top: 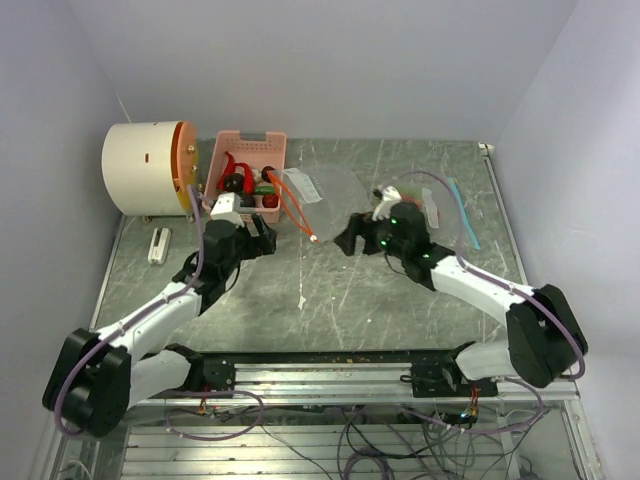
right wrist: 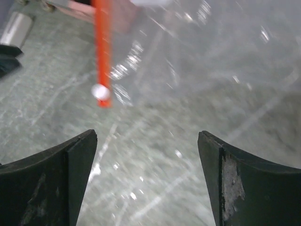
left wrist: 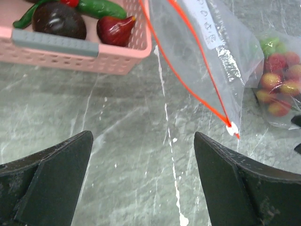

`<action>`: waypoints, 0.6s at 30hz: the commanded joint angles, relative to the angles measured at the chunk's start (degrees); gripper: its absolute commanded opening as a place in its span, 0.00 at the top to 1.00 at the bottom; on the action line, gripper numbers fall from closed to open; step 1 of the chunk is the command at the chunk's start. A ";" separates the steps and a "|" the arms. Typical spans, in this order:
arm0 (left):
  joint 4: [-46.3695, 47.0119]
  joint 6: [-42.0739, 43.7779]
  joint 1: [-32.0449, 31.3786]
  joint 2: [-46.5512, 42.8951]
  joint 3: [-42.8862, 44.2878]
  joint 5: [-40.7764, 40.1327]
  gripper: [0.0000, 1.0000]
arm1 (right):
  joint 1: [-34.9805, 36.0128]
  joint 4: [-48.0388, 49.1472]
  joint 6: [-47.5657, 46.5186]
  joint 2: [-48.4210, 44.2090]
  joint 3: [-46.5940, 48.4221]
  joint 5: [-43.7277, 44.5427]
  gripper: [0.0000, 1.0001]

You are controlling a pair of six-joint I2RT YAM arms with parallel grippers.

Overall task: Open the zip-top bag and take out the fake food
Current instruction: Place the fake vegetable in the bin, then pick up the zipper food storage bag at the center of the board.

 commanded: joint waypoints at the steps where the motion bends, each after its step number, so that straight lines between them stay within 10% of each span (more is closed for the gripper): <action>1: 0.43 -2.61 -0.10 -5.68 -3.59 -2.20 0.01 | 8.61 -3.49 -5.44 5.68 9.16 13.96 0.10; 11: -3.53 -2.90 -0.10 -11.14 -7.68 -3.15 0.01 | 23.55 -13.46 -14.87 28.58 31.27 42.30 0.10; 18: -5.19 -1.37 -0.10 -12.49 -7.69 -3.45 0.01 | 24.51 -15.02 -15.56 33.27 35.49 53.29 0.44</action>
